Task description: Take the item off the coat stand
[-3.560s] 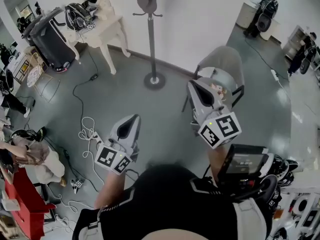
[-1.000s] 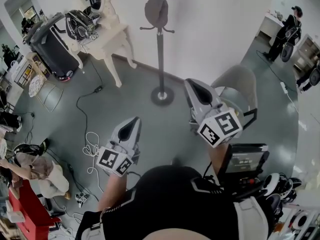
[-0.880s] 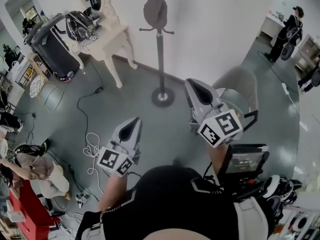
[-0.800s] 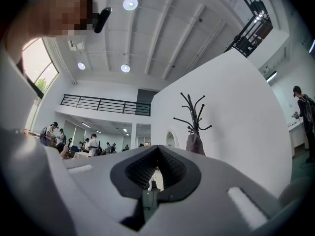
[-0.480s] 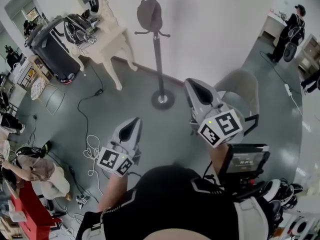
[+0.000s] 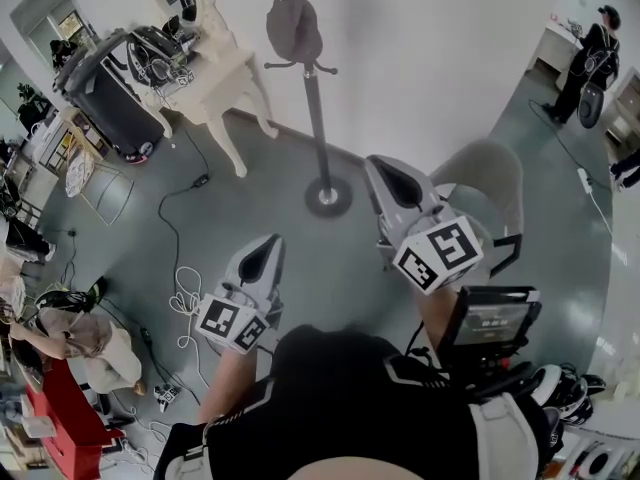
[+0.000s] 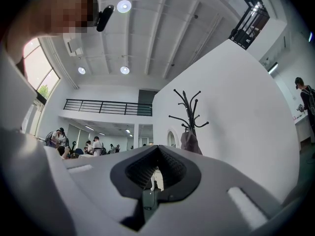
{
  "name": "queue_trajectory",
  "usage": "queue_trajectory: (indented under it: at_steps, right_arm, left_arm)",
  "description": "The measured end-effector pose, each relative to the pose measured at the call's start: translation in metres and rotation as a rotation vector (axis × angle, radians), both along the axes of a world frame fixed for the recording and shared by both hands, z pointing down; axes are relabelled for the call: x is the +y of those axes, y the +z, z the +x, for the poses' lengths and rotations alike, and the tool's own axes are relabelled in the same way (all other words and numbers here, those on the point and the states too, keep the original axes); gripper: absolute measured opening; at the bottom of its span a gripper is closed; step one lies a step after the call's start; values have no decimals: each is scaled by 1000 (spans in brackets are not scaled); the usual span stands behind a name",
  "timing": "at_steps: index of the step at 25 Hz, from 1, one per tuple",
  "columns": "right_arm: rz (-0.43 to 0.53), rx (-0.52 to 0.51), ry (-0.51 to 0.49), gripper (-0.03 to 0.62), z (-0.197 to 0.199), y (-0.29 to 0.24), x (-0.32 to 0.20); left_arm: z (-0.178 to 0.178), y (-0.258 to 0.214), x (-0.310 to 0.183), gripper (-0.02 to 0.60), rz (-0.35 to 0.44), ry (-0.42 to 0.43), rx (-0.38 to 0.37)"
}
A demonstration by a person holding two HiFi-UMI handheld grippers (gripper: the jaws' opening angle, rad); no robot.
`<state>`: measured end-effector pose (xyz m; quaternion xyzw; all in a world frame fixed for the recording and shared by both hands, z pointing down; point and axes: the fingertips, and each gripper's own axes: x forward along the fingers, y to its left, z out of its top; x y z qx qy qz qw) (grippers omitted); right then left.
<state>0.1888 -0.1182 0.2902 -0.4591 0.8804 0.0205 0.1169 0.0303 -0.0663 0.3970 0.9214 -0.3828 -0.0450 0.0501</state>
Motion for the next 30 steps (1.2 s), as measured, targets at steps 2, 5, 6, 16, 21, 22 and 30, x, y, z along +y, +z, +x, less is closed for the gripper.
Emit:
queue_trajectory:
  at_steps: [2,5,6,16,21,22,30]
  right_arm:
    - [-2,-2,-1,9,0,0,-5]
    - [0,-4,-1,9,-3,1,-15]
    - [3,-4,4,9,-4,1,-19]
    - [5,31,53,9,-29,1,-57]
    - [-2,36,63,9,-45,1,-77]
    - [-3,36,67,9,-48,1,-81]
    - [-19,31,96,9,-70,1,-112]
  left_arm:
    - [0,0,-4,11,-3,4,-5]
    - [-3,0,-16,11,-7,5,-2]
    - [-4,1,-21,11,-9,6,2]
    - [-29,-1,-67,11,3,62,26]
    - [-44,-3,-91,11,9,72,38]
    - [-46,-3,-96,11,11,77,41]
    - [-72,-3,-129,11,13,101,56]
